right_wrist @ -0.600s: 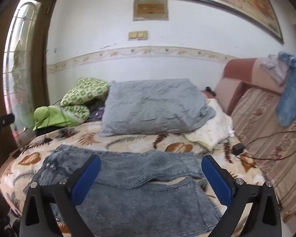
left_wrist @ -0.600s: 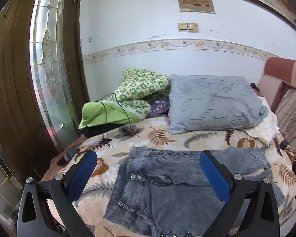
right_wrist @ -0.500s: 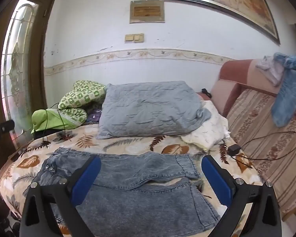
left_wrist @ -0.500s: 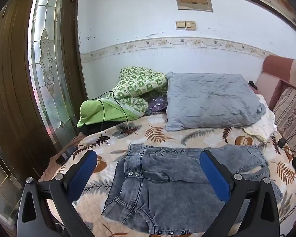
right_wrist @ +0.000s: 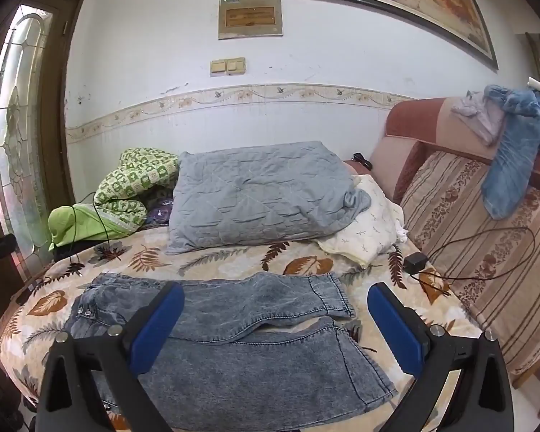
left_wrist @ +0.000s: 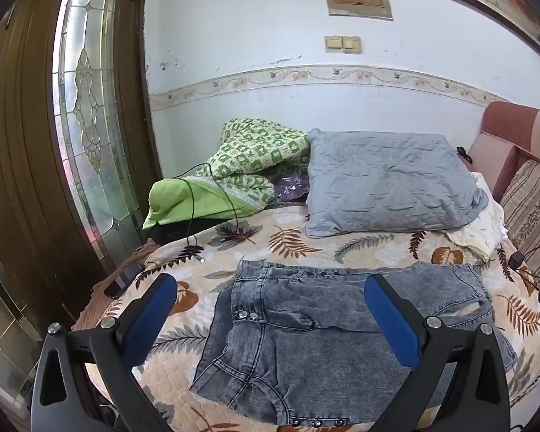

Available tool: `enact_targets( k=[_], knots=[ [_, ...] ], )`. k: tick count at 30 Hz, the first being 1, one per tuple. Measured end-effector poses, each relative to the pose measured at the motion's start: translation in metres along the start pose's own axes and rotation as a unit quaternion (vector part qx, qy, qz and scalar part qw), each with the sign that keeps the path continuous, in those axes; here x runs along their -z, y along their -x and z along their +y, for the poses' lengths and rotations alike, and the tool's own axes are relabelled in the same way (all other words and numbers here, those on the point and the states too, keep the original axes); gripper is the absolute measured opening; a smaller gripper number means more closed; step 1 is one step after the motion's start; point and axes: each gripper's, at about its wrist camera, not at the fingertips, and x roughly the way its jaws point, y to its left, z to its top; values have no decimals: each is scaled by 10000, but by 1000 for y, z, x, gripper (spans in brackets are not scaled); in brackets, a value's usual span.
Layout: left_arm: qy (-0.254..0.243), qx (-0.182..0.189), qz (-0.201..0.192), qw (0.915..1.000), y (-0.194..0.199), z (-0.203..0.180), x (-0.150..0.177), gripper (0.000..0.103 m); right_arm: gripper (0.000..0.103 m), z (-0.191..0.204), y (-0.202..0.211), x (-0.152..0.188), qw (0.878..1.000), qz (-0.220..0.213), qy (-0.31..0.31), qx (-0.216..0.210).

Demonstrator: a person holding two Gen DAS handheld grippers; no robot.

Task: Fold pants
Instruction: 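Position both tools above the grey denim jeans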

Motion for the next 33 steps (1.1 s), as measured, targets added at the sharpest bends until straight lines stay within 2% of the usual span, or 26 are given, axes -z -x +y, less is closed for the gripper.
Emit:
enact_targets(
  k=[22,33],
  knots=[
    [284,-513,87,9982,-14,45,2,103,103,1,-22,13,9996,293,-28,-54],
    [241,-622,219,9975,-24,48,7,103,103,-1,-30,18,9993,367,-41,-49]
  ],
)
